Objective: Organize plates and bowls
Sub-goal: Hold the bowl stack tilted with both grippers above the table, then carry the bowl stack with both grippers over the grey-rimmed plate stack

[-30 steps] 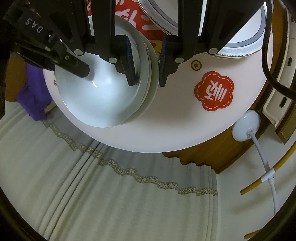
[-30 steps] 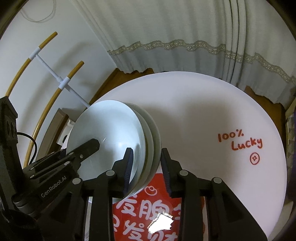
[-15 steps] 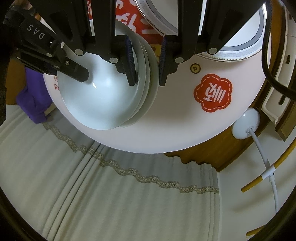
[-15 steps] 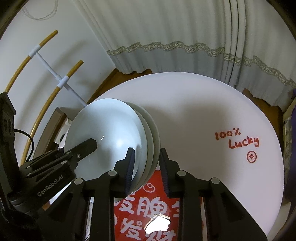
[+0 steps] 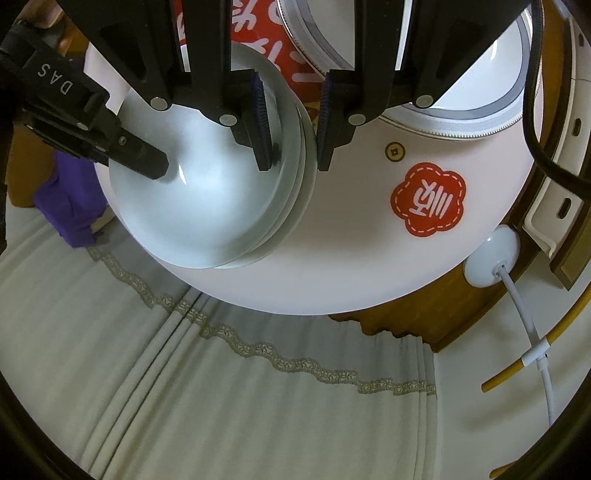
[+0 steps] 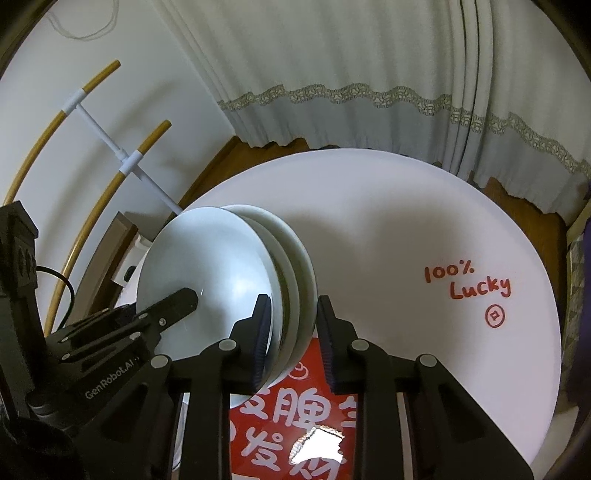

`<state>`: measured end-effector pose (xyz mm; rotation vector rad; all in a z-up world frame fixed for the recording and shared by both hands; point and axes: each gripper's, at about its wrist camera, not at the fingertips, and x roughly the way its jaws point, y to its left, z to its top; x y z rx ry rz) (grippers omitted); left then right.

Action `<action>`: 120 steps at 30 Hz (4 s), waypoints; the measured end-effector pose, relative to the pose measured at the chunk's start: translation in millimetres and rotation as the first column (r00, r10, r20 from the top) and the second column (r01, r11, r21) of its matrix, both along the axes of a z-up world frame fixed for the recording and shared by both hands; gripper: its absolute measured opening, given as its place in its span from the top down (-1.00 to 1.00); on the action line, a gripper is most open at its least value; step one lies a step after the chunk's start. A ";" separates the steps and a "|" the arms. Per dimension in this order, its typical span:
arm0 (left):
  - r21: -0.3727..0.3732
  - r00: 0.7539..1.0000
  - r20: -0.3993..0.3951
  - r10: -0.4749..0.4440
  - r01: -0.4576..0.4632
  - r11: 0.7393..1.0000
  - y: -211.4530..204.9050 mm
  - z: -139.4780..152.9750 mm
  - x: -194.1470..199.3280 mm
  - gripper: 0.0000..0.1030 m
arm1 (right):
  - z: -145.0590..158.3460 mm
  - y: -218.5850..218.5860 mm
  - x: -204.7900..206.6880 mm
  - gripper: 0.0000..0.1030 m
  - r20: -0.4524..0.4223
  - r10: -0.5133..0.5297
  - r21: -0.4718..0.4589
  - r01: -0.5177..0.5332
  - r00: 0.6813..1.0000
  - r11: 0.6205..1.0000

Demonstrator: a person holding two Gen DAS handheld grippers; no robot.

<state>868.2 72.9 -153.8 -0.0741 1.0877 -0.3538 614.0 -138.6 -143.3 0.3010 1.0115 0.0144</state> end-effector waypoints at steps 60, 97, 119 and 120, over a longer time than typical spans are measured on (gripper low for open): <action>-0.082 0.993 -0.116 0.036 -0.046 0.996 -15.5 -14.4 27.6 0.57 | -7.6 -14.7 28.2 0.49 -0.093 0.058 -0.037 -0.062 0.994 0.997; -0.063 0.999 -0.018 0.036 -0.037 0.997 14.4 54.3 -35.7 0.59 | 37.0 -0.5 -14.4 0.52 -0.018 0.065 -0.009 -0.066 0.998 0.998; -0.073 0.995 0.029 0.099 -0.097 0.993 99.2 96.8 -115.2 0.59 | 71.4 75.4 -60.3 0.52 0.038 0.128 -0.018 -0.128 0.991 0.992; -0.072 0.994 0.029 0.102 -0.100 0.992 104.4 97.0 -118.4 0.59 | 71.3 80.0 -61.6 0.52 0.037 0.133 -0.019 -0.132 0.990 0.991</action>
